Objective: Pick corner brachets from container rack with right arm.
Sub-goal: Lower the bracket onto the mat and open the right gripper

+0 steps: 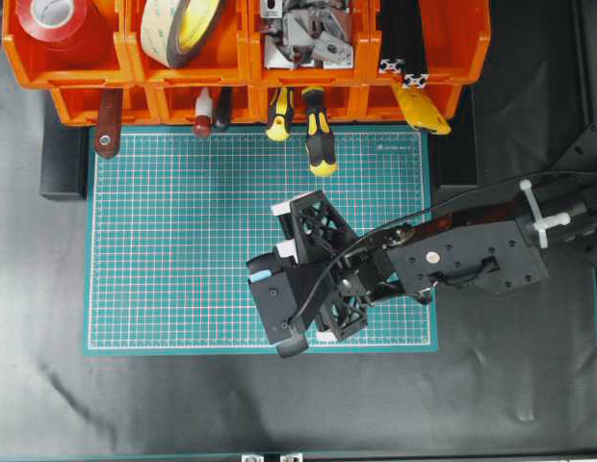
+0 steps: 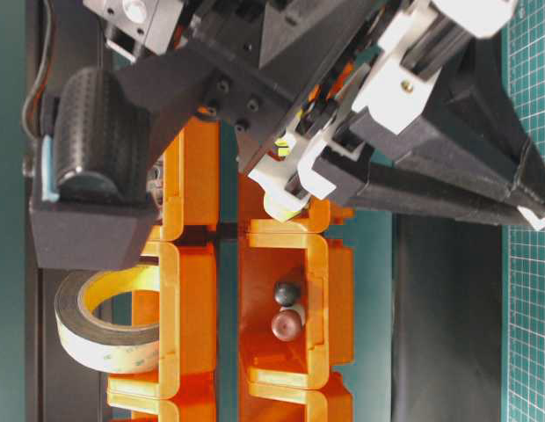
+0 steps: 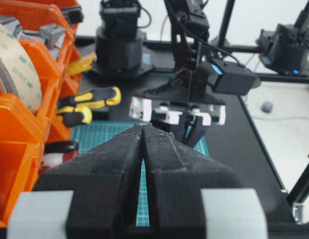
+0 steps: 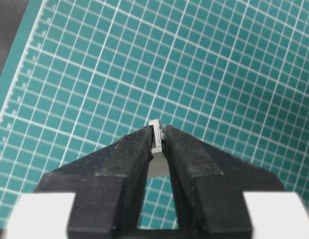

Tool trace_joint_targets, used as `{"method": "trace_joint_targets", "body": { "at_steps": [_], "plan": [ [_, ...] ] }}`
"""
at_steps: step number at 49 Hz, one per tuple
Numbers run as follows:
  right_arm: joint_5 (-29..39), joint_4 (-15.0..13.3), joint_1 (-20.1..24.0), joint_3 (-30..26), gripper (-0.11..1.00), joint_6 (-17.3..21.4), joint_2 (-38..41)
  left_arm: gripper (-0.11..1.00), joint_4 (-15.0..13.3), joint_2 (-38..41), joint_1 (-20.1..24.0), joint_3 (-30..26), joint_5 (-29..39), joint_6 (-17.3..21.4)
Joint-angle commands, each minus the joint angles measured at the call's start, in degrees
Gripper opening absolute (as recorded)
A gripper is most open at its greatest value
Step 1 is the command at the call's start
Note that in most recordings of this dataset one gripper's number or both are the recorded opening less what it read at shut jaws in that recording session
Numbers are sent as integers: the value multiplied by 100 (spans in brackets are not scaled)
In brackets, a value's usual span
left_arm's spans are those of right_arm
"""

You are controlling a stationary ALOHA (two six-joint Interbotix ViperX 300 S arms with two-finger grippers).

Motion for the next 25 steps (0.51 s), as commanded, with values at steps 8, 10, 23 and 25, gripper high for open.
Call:
{"method": "trace_joint_targets", "body": {
  "at_steps": [8, 10, 23, 25],
  "plan": [
    [-176, 35, 9, -141, 65, 114, -35, 3, 9, 44, 0, -105, -26, -35],
    [-193, 35, 0, -132, 74, 167, -44, 3, 18, 44, 0, -114, -35, -35],
    [-167, 44, 44, -79, 75, 563, -141, 4, 18, 53, 0, -105, -26, -35],
    [-149, 44, 79, -53, 75, 642, -211, 4, 18, 53, -9, -114, -26, -35]
  ]
}}
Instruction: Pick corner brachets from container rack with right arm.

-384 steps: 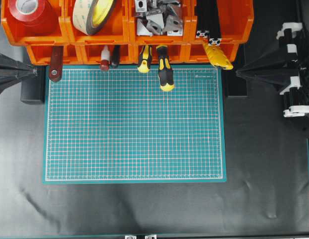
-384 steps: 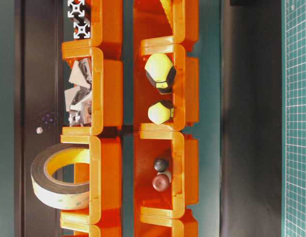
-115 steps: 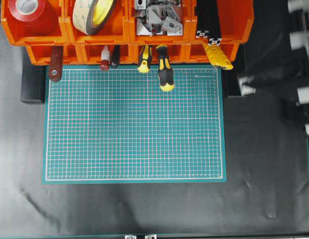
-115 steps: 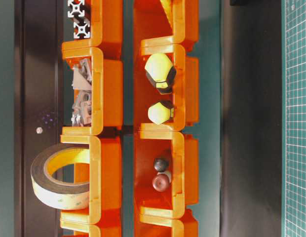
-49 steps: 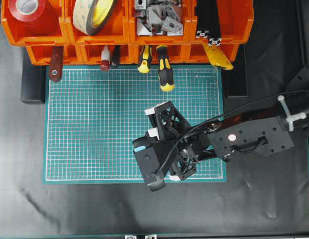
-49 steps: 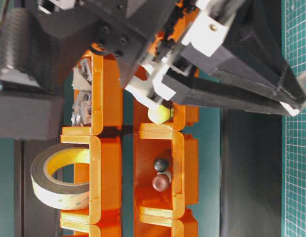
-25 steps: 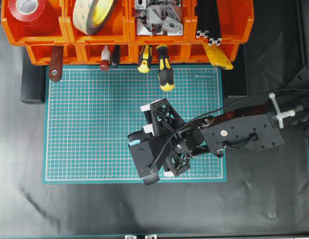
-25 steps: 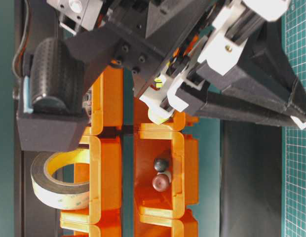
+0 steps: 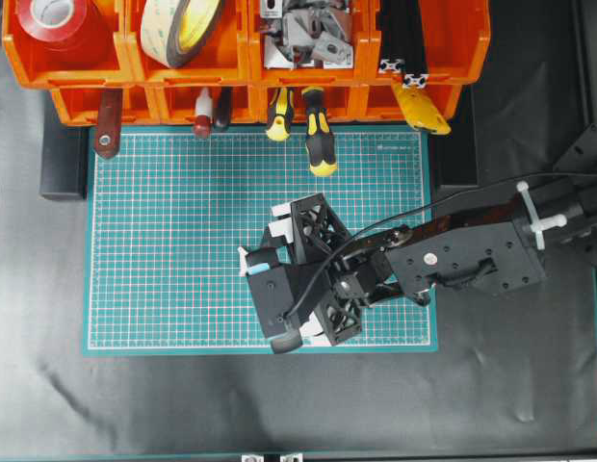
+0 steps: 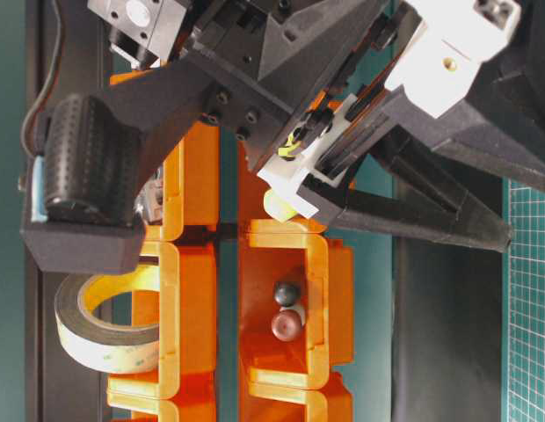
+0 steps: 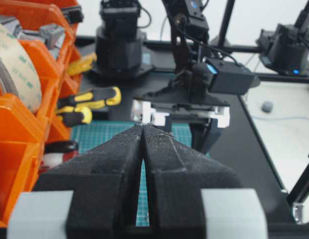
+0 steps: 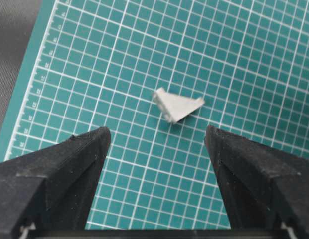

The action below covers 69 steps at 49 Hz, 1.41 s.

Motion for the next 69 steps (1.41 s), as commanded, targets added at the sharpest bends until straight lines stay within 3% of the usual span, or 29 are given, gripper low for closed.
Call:
{"method": "trace_joint_targets", "body": {
  "at_steps": [1, 24, 48, 69],
  "plan": [
    [-18, 18, 97, -35, 75, 149, -290, 4, 9, 44, -9, -105, -26, -9],
    [0, 18, 439, 879, 74, 967, -2470, 4, 18, 9, -18, -123, 97, 9],
    [-79, 18, 501, 2391, 72, 993, -5344, 4, 9, -88, -18, -44, 105, 26],
    [264, 26, 492, 2918, 71, 1002, -6530, 4, 18, -149, -18, -44, 97, 18]
  ]
}}
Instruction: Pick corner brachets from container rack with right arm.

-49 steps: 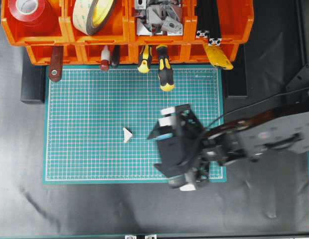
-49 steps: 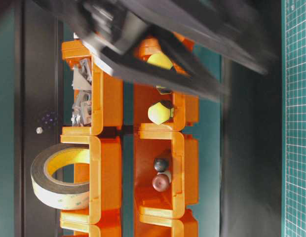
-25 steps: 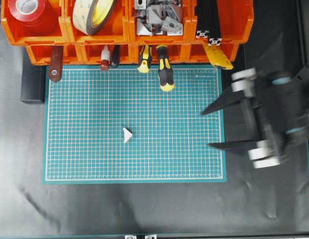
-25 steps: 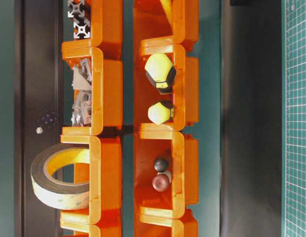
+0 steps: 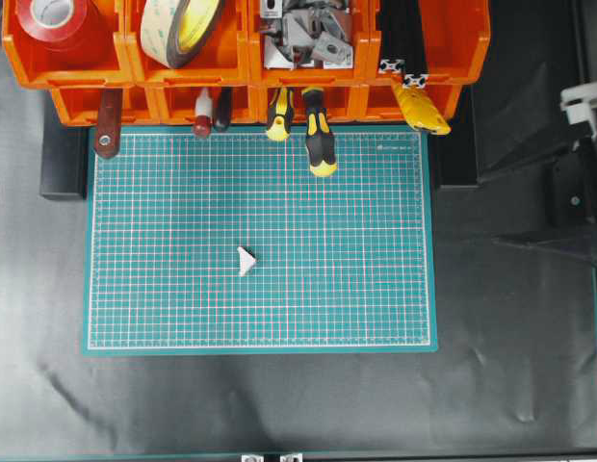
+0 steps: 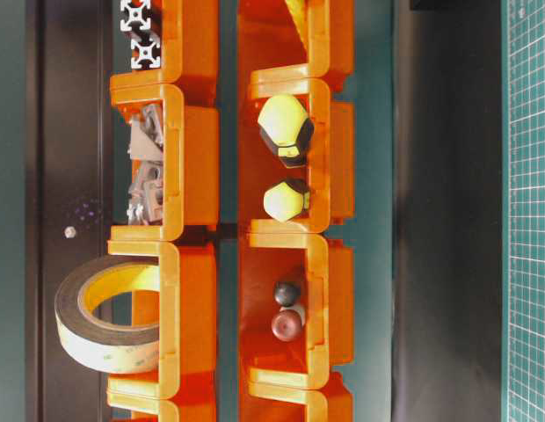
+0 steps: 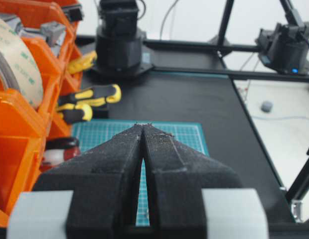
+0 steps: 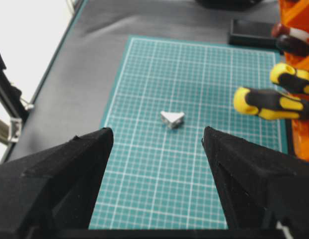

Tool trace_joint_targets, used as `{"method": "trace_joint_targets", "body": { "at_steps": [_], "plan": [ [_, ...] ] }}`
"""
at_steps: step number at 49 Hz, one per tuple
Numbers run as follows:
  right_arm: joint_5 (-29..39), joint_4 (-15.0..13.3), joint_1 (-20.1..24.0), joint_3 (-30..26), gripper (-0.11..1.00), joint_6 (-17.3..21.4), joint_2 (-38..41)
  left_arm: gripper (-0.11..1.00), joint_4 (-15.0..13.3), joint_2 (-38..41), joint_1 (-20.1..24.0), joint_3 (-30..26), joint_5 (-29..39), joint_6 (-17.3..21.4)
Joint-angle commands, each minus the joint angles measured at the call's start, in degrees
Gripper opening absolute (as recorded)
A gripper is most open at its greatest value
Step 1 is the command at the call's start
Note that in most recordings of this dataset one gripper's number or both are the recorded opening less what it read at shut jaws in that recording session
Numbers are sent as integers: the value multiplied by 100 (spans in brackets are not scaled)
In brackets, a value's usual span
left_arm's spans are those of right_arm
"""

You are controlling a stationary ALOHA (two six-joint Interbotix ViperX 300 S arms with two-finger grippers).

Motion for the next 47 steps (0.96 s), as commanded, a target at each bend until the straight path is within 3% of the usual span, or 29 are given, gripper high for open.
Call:
{"method": "trace_joint_targets", "body": {
  "at_steps": [1, 18, 47],
  "plan": [
    [70, 9, 18, -26, 71, 9, -97, 4, 18, 9, -9, -79, -26, 0],
    [114, 9, 18, 26, 71, 9, -448, 4, 18, -431, -9, -44, 246, 123],
    [387, 9, 18, 158, 71, 9, -923, 4, 9, -466, -9, -62, 246, 141]
  ]
}}
